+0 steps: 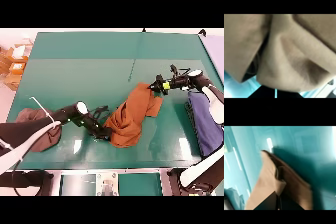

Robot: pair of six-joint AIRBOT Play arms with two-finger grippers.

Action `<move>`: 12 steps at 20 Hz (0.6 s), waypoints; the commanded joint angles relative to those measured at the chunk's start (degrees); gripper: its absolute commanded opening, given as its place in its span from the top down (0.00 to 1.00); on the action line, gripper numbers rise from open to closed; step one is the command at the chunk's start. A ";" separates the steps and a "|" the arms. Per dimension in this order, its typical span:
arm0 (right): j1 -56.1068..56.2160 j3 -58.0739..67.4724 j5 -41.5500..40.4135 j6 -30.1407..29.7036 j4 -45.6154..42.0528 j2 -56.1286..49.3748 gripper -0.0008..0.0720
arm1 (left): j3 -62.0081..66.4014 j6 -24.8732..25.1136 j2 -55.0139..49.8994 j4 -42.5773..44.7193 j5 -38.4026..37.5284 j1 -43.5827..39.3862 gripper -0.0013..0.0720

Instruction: Fold the shirts.

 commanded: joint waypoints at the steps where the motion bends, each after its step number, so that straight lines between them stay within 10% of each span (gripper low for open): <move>1: -2.14 5.92 4.00 -0.63 0.22 3.91 0.97 | 4.24 -2.16 4.81 6.80 -1.31 6.40 0.96; 12: -9.35 27.63 2.73 -2.16 2.95 41.70 0.97 | 64.57 -4.72 28.09 21.64 -5.99 24.02 0.96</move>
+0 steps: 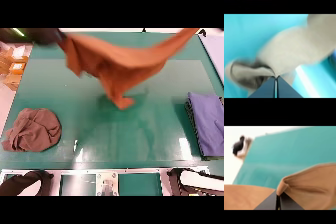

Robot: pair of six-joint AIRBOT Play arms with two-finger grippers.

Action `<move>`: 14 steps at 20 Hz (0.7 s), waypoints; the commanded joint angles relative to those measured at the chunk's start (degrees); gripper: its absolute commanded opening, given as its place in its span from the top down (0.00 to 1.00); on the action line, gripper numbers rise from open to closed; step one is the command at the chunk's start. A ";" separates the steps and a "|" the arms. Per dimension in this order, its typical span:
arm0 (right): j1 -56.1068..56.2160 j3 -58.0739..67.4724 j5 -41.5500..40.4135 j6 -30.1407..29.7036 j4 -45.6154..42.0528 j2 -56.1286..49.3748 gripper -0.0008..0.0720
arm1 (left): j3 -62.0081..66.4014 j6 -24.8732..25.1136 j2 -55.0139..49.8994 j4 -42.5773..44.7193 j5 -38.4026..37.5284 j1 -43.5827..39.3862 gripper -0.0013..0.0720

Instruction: Fold the shirts.

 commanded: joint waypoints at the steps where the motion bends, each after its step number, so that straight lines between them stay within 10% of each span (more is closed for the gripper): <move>1: -1.95 4.17 -3.10 -0.11 0.15 12.26 0.97 | 20.79 -0.28 2.71 3.96 -1.36 1.70 0.96; 8: -3.30 1.97 -2.49 0.57 -8.37 25.77 0.97 | 23.74 -2.99 6.75 14.32 0.52 1.70 0.96; 14: 1.07 -30.14 -6.05 -0.61 -8.44 25.27 0.97 | 1.29 -1.11 -1.86 16.02 11.23 1.70 0.96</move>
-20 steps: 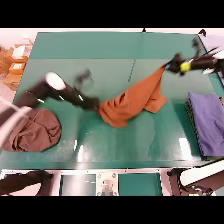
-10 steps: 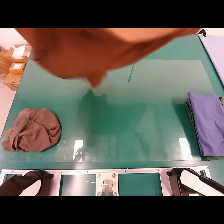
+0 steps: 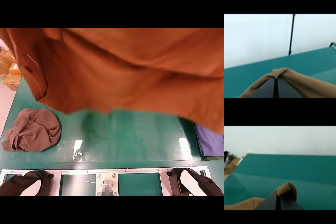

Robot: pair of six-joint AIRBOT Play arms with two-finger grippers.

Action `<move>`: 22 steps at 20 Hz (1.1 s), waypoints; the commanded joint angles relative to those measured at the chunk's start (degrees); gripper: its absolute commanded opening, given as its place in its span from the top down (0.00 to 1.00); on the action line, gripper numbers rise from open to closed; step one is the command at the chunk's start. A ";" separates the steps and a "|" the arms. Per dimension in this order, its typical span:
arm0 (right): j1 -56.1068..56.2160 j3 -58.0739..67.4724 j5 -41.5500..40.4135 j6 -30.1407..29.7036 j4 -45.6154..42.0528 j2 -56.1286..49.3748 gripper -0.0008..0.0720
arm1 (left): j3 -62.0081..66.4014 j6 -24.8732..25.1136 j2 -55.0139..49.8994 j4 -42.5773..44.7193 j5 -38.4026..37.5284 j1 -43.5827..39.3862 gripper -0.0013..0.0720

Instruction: Fold the shirts.

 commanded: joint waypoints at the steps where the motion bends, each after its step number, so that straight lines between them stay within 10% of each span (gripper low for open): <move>1: 2.40 -21.05 -6.95 -1.79 -0.57 -0.24 0.97 | -9.44 2.56 -9.29 0.04 5.84 0.04 0.96; 6: 4.81 -43.69 -28.06 -4.26 0.15 -15.69 0.97 | -9.27 18.23 -37.35 -15.96 14.36 0.04 0.95; 10: 4.26 -38.58 -28.79 -4.22 2.19 -33.92 0.95 | -4.50 19.32 -49.24 -21.42 13.18 0.09 0.95; 11: 3.80 -36.35 -27.26 -4.20 2.73 -36.48 0.83 | -4.42 19.26 -49.16 -20.44 12.44 0.50 0.93; 13: 1.88 -32.04 -21.31 -4.22 2.60 -37.70 0.59 | -1.09 18.51 -48.72 -19.52 5.03 2.89 0.23; 18: -8.85 -31.04 -3.34 -4.13 -1.79 -31.08 0.59 | 7.48 13.14 -48.41 -19.65 -24.35 15.56 0.22; 22: -16.57 -42.97 -3.02 -3.56 -6.12 -22.77 0.59 | -5.44 11.91 -48.41 -19.67 -31.21 21.51 0.27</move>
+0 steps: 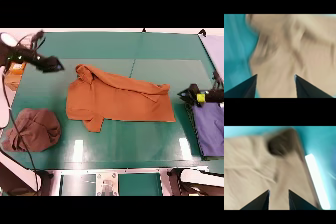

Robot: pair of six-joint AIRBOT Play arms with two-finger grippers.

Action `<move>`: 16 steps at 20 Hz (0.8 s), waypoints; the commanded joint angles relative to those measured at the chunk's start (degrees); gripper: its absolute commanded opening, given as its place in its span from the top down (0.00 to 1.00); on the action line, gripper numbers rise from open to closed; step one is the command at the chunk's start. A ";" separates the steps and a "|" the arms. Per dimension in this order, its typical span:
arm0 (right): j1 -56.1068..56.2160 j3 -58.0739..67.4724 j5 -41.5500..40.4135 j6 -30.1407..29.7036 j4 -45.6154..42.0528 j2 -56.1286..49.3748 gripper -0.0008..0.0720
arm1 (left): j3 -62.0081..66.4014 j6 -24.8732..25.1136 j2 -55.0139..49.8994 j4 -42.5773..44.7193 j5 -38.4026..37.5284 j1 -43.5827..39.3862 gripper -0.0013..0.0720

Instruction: Fold the shirts.

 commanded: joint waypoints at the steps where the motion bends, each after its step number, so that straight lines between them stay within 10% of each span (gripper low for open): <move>1: -7.17 -8.37 3.39 0.31 -2.99 5.97 0.59 | -10.03 -0.46 -0.09 -0.13 -7.96 4.28 0.27; 10: -11.06 -19.69 0.13 -0.35 -3.43 7.91 0.49 | -28.04 2.40 -0.11 -0.04 -2.69 0.04 0.27; 13: -11.06 -20.68 -0.55 -0.33 -3.43 7.69 0.37 | -28.11 4.04 -0.11 -4.00 -2.43 -1.97 0.50; 15: -11.06 -21.16 -1.60 -0.31 -3.41 6.91 0.30 | -27.93 5.46 -0.09 -7.54 -2.19 -2.08 0.95; 16: -11.04 -21.22 -1.64 -0.31 -3.32 6.12 0.30 | -27.65 5.49 -0.09 -7.65 -2.49 -2.08 0.95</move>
